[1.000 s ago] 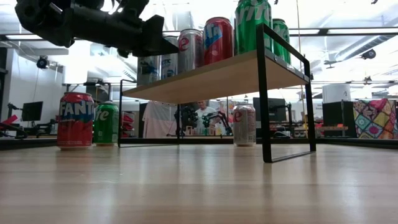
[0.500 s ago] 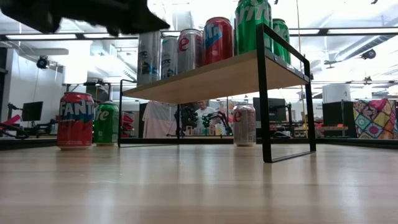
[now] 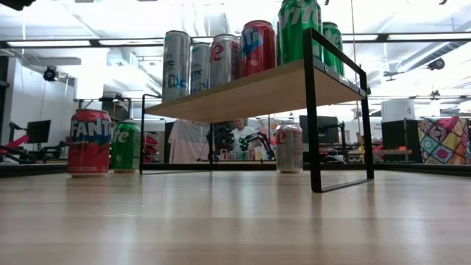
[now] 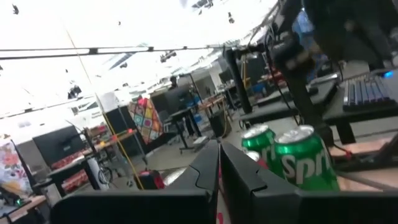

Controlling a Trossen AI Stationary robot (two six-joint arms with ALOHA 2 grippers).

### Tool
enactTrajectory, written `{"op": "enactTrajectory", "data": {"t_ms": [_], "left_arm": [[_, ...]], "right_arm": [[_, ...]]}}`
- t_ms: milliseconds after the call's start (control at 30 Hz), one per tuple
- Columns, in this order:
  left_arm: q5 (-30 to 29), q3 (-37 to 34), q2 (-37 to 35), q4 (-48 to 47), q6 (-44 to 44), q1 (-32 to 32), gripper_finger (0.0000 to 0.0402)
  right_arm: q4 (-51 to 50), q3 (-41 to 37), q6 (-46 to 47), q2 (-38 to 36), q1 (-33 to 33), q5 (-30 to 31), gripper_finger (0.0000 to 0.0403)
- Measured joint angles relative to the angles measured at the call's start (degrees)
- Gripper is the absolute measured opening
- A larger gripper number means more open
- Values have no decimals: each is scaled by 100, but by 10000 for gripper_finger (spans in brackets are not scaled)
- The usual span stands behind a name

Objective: Place canned beverage on shelf
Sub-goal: Put the silver soda can on the shelf aligned with the other silver soda can, then adjust the green soda cans

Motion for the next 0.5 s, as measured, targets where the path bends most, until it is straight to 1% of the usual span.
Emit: {"op": "enactTrajectory", "data": {"t_ms": [67, 167, 233, 367, 500], "left_arm": [[2, 0, -100, -44, 14, -19, 0], [42, 0, -129, -59, 26, -20, 0], [57, 0, -120, -54, 30, -19, 0], [131, 0, -114, -54, 16, -15, 0], [254, 0, -123, -50, 104, -18, 0]], "right_arm": [[-117, 0, 288, 77, 0, 24, 9], [-345, 0, 398, 207, -43, 169, 9], [-471, 0, 522, 268, -42, 444, 9], [-495, -4, 566, 291, -42, 1238, 9], [-773, -4, 560, 290, -42, 1655, 9]]}}
